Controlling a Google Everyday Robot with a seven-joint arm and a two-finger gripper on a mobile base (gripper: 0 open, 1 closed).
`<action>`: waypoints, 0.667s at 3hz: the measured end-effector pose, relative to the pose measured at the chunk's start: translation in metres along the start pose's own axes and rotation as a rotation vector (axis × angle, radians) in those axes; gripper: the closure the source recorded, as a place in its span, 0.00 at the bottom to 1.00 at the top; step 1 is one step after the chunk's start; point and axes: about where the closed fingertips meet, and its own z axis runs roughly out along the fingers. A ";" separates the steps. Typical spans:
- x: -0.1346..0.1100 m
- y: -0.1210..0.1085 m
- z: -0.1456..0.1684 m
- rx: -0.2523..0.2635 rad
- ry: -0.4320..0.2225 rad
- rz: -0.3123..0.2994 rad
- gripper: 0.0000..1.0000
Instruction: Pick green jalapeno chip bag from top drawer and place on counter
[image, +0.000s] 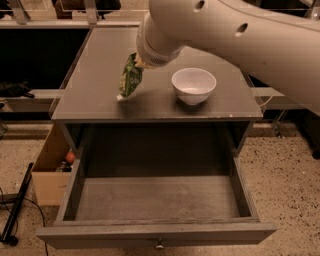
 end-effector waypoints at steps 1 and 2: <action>0.011 -0.014 0.028 0.013 -0.006 -0.003 1.00; 0.020 -0.015 0.050 0.023 -0.011 0.029 1.00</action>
Offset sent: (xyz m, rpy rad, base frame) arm 0.0710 -0.0028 -0.0518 0.0761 -0.0003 -0.0568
